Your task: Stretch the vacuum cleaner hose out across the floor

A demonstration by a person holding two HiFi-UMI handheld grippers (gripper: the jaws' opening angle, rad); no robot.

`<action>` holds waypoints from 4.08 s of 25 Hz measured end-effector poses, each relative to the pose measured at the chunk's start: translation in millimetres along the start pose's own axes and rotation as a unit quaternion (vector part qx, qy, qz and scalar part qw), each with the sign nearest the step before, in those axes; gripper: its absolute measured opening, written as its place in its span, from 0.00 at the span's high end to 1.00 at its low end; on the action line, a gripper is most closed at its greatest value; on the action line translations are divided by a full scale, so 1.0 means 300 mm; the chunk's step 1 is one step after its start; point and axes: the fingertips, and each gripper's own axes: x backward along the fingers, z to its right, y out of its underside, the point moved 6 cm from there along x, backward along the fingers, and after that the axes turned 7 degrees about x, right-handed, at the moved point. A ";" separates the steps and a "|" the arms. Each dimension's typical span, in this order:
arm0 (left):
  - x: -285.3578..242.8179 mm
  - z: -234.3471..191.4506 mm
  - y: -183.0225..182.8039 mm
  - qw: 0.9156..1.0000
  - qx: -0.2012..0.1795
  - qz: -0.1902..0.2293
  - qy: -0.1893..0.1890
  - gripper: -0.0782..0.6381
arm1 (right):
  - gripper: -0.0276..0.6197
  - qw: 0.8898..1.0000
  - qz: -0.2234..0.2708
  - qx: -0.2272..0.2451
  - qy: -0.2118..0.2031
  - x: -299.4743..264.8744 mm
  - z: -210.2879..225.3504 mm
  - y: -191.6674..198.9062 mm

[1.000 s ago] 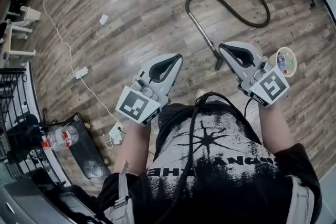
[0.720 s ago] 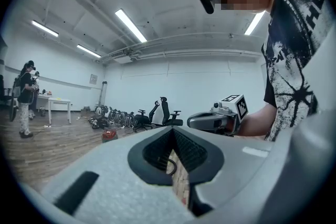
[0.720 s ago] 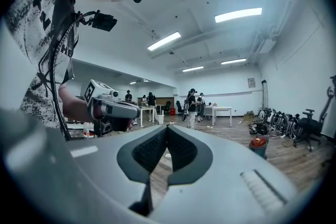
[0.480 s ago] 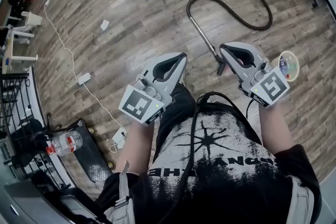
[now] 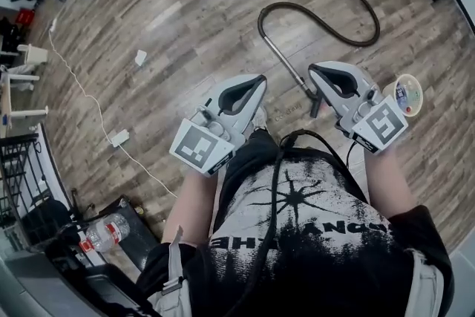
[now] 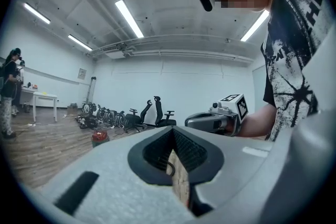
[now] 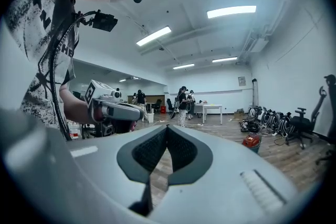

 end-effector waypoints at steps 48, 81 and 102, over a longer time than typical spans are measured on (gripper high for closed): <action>-0.448 -0.352 -0.130 0.999 0.001 -0.031 0.045 0.89 | 0.95 0.999 -0.015 0.003 0.036 -0.131 0.523 0.038; -0.912 -1.007 0.466 0.970 -0.011 -0.116 0.211 0.89 | 0.83 0.970 -0.190 -0.121 0.095 -0.557 0.714 1.086; -1.170 -1.329 1.559 0.959 -0.072 -0.120 0.245 0.89 | 0.55 0.830 -0.545 -0.117 -0.002 -0.866 0.511 3.077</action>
